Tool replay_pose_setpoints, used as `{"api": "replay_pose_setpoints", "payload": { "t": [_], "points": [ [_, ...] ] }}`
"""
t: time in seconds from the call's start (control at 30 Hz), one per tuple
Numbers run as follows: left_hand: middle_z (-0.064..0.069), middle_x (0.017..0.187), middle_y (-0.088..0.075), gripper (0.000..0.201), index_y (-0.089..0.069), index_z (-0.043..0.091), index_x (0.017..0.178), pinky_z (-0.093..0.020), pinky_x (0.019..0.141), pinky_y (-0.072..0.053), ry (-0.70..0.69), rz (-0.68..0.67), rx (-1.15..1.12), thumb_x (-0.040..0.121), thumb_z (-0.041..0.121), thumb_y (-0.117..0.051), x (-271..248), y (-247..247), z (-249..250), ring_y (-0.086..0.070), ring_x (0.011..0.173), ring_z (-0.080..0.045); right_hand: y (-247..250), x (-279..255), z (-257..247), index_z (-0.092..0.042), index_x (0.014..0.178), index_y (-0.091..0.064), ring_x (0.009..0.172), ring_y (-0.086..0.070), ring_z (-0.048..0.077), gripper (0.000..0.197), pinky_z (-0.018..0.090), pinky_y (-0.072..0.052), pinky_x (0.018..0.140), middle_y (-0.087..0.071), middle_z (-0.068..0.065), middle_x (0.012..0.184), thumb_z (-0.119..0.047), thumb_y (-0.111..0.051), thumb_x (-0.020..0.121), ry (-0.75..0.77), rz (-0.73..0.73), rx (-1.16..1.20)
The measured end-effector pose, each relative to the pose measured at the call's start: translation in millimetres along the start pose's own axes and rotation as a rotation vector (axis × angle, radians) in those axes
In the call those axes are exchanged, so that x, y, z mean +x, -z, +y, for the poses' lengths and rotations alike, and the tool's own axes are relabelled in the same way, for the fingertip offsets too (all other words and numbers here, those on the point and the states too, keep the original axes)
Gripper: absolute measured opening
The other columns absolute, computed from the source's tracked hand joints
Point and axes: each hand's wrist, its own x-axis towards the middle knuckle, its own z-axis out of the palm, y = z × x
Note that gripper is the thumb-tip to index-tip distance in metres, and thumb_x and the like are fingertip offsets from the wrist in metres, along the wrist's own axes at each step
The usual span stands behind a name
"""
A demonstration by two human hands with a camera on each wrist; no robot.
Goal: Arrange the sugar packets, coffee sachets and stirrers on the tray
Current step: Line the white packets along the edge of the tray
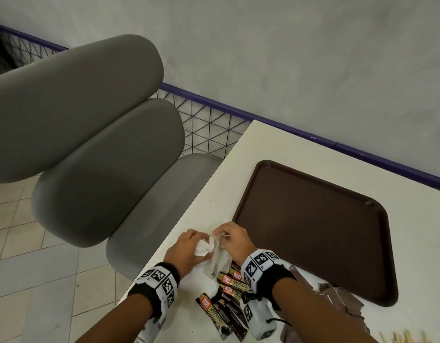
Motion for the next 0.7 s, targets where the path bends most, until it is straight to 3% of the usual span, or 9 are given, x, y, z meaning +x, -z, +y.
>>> {"api": "replay_pose_setpoints", "payload": {
  "t": [0.1,0.17,0.3,0.47,0.53,0.6,0.63,0.7],
  "points": [
    [0.009,0.112,-0.049,0.029,-0.057,0.029,0.114,-0.024,0.083,-0.044,0.003,0.019,-0.077,0.086,0.036,-0.062,2,4,-2,-0.046,0.108,-0.013,13,3,0,-0.008,0.09,-0.067,0.072,-0.05,0.002,0.019,0.004,-0.041,0.064,-0.054,-0.009,0.083,0.004,-0.052,0.086,-0.045,0.115,0.122],
    [0.01,0.102,-0.048,0.019,-0.058,0.03,0.102,-0.023,0.074,-0.047,0.009,0.043,-0.159,0.085,0.038,-0.063,4,11,-2,-0.049,0.097,-0.013,23,5,1,-0.016,0.079,-0.065,0.067,-0.049,0.002,0.023,0.003,-0.042,0.06,-0.058,-0.002,0.083,0.004,-0.054,0.085,-0.046,0.17,0.184],
    [0.005,0.1,-0.049,0.014,-0.049,0.037,0.086,-0.018,0.058,-0.046,0.088,0.066,-0.377,0.087,0.032,-0.062,6,25,-1,-0.052,0.088,-0.017,39,7,0,-0.026,0.075,-0.055,0.073,-0.051,0.012,0.035,0.01,-0.046,0.065,-0.057,0.002,0.087,0.008,-0.055,0.081,-0.052,0.175,0.256],
    [-0.006,0.109,-0.056,0.01,-0.052,0.032,0.091,-0.013,0.063,-0.039,0.194,0.129,-0.559,0.088,0.034,-0.062,11,38,-2,-0.054,0.091,-0.017,54,11,-1,-0.029,0.087,-0.053,0.087,-0.056,0.019,0.045,0.026,-0.05,0.081,-0.057,0.007,0.094,0.014,-0.059,0.076,-0.074,0.174,0.395],
    [-0.007,0.108,-0.059,0.02,-0.056,0.025,0.096,-0.018,0.068,-0.043,0.206,0.119,-0.606,0.085,0.039,-0.063,15,41,-4,-0.057,0.091,-0.018,62,11,1,-0.029,0.089,-0.053,0.091,-0.058,0.02,0.045,0.029,-0.05,0.084,-0.059,0.007,0.096,0.014,-0.06,0.076,-0.09,0.192,0.425],
    [-0.013,0.102,-0.065,0.023,-0.057,0.02,0.097,-0.032,0.074,-0.053,0.223,0.102,-0.707,0.085,0.039,-0.064,19,45,-1,-0.063,0.085,-0.024,70,11,3,-0.026,0.088,-0.054,0.091,-0.058,0.018,0.041,0.026,-0.049,0.083,-0.06,0.005,0.096,0.013,-0.06,0.076,-0.112,0.209,0.437],
    [-0.015,0.096,-0.067,0.021,-0.056,0.017,0.096,-0.041,0.076,-0.054,0.229,0.095,-0.772,0.087,0.034,-0.063,21,47,4,-0.065,0.08,-0.027,74,11,4,-0.024,0.085,-0.056,0.091,-0.058,0.018,0.039,0.027,-0.049,0.084,-0.061,0.005,0.096,0.014,-0.06,0.076,-0.129,0.221,0.436],
    [-0.018,0.087,-0.068,0.015,-0.054,0.009,0.099,-0.048,0.073,-0.055,0.248,0.07,-0.886,0.09,0.02,-0.06,24,50,11,-0.066,0.074,-0.031,83,12,9,-0.021,0.078,-0.058,0.092,-0.059,0.02,0.035,0.03,-0.049,0.087,-0.063,0.006,0.094,0.014,-0.061,0.075,-0.163,0.243,0.428]
  ]
}}
